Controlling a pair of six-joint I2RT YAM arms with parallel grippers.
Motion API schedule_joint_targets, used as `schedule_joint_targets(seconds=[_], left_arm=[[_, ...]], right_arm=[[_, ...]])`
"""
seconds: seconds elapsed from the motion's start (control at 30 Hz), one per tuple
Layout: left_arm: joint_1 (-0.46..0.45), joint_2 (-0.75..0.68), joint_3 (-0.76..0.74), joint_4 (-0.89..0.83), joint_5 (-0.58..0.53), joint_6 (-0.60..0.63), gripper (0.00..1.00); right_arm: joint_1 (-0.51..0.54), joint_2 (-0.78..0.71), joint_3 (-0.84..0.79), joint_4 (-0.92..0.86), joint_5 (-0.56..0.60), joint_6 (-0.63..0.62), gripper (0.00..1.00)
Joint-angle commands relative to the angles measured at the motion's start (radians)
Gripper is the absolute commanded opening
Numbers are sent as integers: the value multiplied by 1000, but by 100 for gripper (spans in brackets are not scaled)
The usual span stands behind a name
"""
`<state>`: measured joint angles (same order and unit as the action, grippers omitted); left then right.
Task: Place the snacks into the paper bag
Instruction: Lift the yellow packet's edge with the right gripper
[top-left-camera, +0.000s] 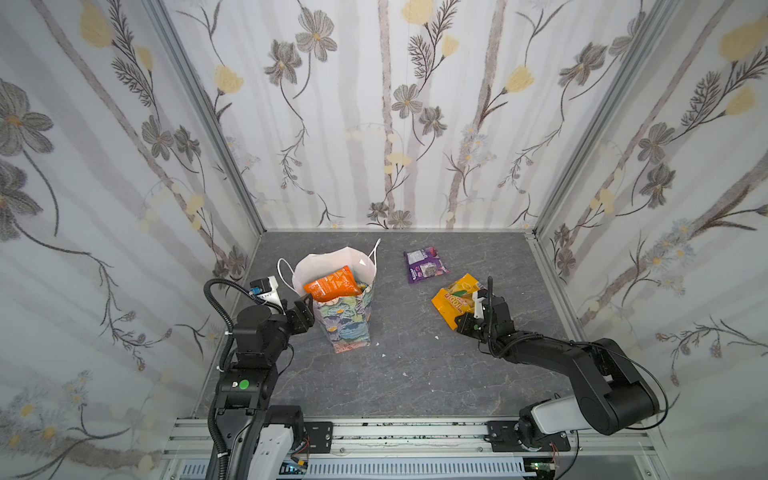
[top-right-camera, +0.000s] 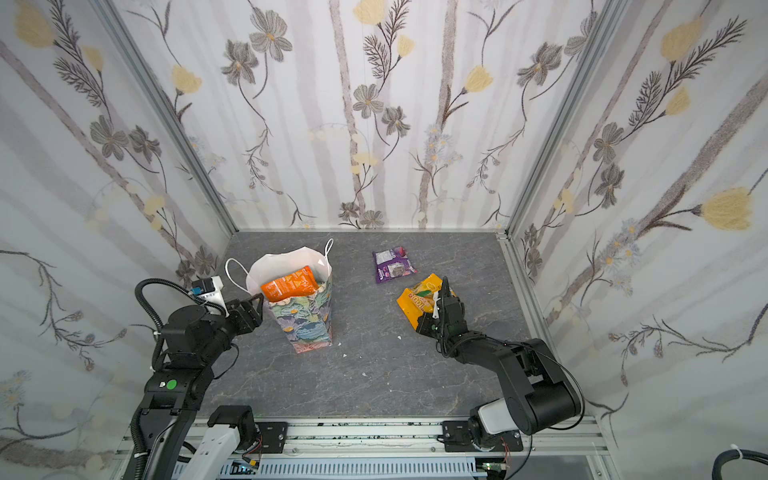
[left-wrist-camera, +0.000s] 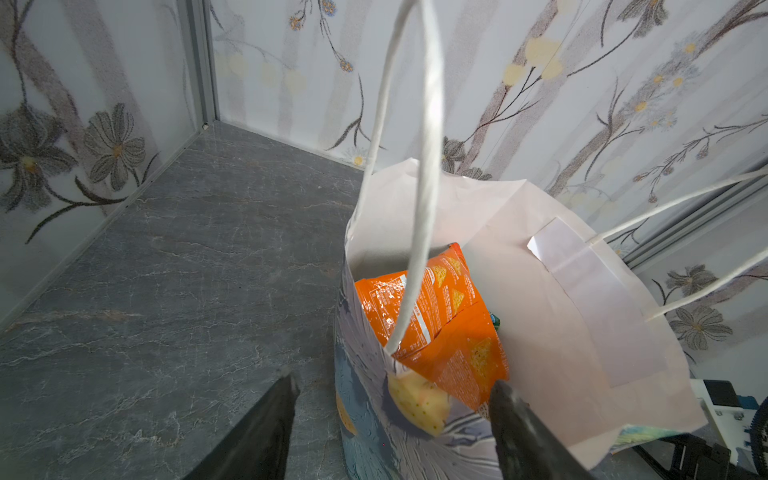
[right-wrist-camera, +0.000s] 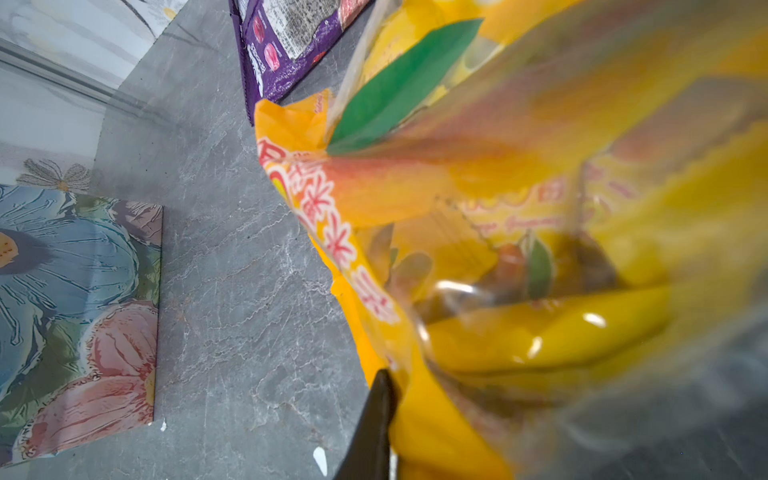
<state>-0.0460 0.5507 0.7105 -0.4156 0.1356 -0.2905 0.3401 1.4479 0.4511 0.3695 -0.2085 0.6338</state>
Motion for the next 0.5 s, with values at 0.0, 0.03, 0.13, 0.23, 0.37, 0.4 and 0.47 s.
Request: schedule_joint_targets(seconds=[0.0, 0.03, 0.13, 0.23, 0.37, 0.4, 0.47], left_arm=[[3, 0, -2, 31, 4, 7, 73], [1, -1, -2, 31, 4, 7, 73], [1, -1, -2, 31, 5, 7, 73], [1, -3, -1, 29, 4, 6, 74], [2, -11, -1, 27, -7, 2, 81], [2, -14, 0, 28, -6, 2, 81], [3, -20, 0, 28, -8, 2, 81]], right_arm=[[1, 4, 12, 57, 8, 13, 0], [2, 0, 15, 51, 8, 13, 0], [2, -30, 14, 33, 6, 6, 0], [3, -77, 15, 13, 1, -6, 0], [4, -137, 33, -33, -2, -33, 0], [6, -147, 39, -45, -2, -37, 0], [9, -166, 56, -66, -6, -48, 0]])
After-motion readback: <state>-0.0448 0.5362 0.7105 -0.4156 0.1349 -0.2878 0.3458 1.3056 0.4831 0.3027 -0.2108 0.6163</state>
